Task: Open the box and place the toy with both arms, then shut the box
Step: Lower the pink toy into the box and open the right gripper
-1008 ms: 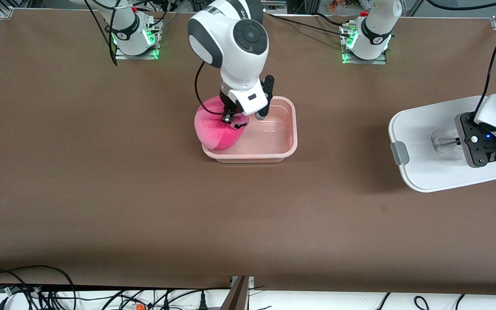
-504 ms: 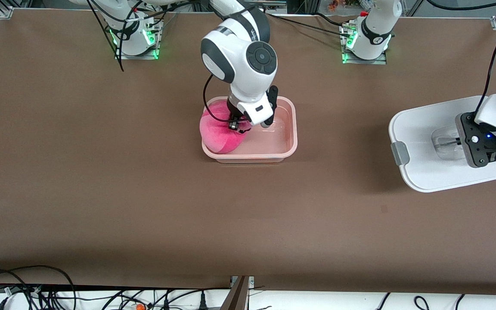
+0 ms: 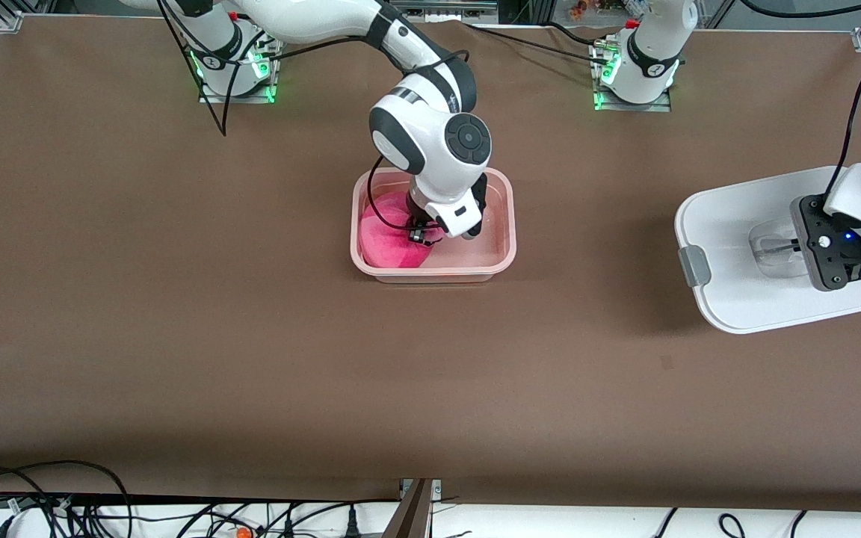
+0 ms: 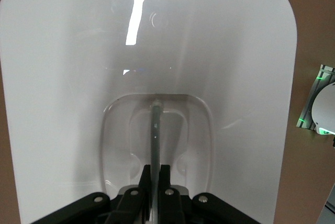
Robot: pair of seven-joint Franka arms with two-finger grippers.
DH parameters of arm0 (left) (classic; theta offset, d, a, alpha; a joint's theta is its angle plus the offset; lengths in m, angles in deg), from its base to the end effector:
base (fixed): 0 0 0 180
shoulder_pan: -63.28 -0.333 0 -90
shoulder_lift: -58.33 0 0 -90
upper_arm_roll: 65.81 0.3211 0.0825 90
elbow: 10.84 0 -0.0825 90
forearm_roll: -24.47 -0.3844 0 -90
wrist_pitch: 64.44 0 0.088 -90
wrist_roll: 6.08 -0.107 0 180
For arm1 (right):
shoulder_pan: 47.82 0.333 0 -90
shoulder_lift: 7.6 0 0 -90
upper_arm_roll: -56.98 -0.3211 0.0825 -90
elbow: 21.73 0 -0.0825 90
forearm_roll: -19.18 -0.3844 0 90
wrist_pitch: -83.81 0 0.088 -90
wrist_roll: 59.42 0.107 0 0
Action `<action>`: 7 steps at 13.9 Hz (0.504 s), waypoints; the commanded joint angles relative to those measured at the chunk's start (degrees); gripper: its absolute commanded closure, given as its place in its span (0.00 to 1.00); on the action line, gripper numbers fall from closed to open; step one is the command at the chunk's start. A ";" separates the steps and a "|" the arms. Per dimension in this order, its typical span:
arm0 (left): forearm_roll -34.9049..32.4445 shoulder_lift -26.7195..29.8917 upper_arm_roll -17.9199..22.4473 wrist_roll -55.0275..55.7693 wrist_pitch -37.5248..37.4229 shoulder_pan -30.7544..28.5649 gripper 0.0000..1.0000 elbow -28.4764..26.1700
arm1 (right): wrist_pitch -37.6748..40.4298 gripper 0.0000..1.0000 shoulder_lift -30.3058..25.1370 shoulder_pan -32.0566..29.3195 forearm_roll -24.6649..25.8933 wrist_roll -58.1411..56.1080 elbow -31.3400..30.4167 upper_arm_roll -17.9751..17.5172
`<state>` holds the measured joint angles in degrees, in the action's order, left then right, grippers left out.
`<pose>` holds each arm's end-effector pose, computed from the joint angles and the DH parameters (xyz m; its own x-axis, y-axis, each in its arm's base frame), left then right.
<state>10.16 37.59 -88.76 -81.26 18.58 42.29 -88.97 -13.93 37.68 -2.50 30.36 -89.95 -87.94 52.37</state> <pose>0.6352 0.0476 0.5140 0.2070 -0.9638 -0.1682 -0.9478 -0.2402 0.2096 0.4991 0.5396 0.3133 0.1270 0.9553 -0.2669 0.9907 -0.1354 -0.0132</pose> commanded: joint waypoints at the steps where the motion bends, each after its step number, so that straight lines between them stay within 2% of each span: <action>1: -0.81 0.08 -0.78 -1.63 -0.85 -0.54 1.00 0.70 | -0.95 0.82 1.73 0.90 1.65 1.34 1.78 0.21; 2: -0.81 0.08 -0.78 -1.72 -0.85 -0.54 1.00 0.78 | -2.09 0.22 2.00 1.17 2.26 2.83 1.69 0.21; 3: -0.81 0.08 -0.70 -1.63 -0.85 -0.54 1.00 0.78 | -3.15 0.00 2.44 1.52 2.36 5.11 1.69 0.21; 7: -0.81 0.08 -0.70 -1.63 -0.85 -0.54 1.00 0.78 | -8.86 0.00 2.53 3.19 2.18 15.56 1.78 0.12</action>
<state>10.16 37.59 -88.76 -81.57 18.58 42.29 -88.97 -21.26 39.44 -0.49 31.49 -79.61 -87.93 52.37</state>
